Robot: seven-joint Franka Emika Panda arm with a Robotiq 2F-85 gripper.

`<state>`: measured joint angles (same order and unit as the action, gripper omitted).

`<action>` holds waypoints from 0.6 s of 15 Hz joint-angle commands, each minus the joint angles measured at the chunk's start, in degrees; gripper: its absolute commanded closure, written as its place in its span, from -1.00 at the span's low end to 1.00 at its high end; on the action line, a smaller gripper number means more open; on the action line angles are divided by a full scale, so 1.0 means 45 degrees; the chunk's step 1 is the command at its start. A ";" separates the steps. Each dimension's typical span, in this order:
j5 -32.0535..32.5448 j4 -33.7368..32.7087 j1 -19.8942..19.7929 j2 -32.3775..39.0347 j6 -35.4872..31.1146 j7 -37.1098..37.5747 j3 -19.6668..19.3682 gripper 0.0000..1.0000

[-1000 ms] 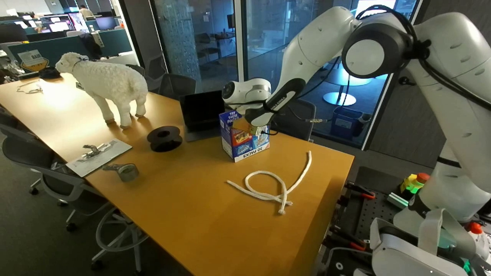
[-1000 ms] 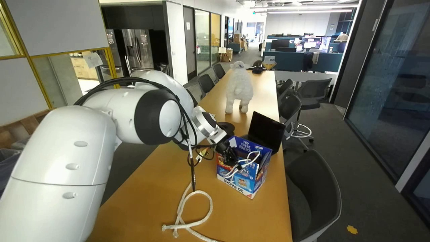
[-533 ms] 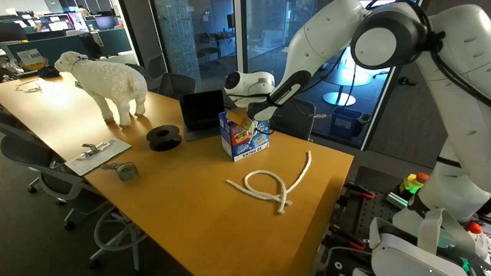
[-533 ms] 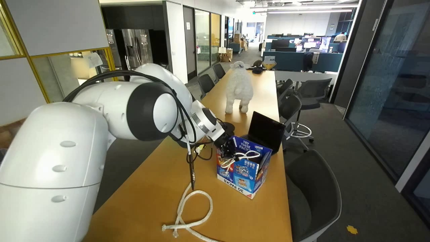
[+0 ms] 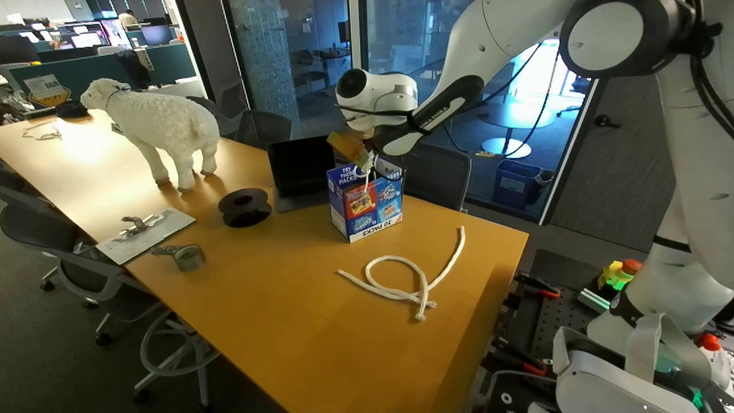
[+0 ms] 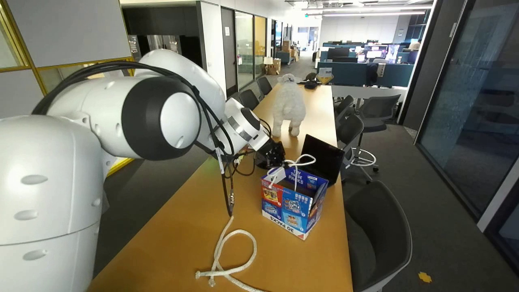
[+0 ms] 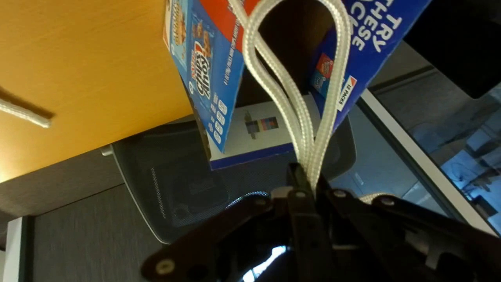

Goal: Put the ropes in the box one at a time

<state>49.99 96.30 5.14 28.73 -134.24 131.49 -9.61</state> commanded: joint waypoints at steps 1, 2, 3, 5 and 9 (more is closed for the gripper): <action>0.0447 -0.0239 0.0076 -0.0130 -0.0369 0.0871 -0.0110 0.98; 0.0504 -0.0328 0.0140 -0.0113 -0.0329 0.1056 -0.0091 0.98; 0.0665 -0.0448 0.0227 -0.0022 -0.0264 0.1326 -0.0113 0.98; 0.0899 -0.0846 0.0361 0.0346 -0.0098 0.1640 -0.0096 0.98; 0.1077 -0.1861 0.0492 0.1042 0.0128 0.1854 0.0031 0.98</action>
<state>53.12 93.11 6.69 30.27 -134.64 137.87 -9.42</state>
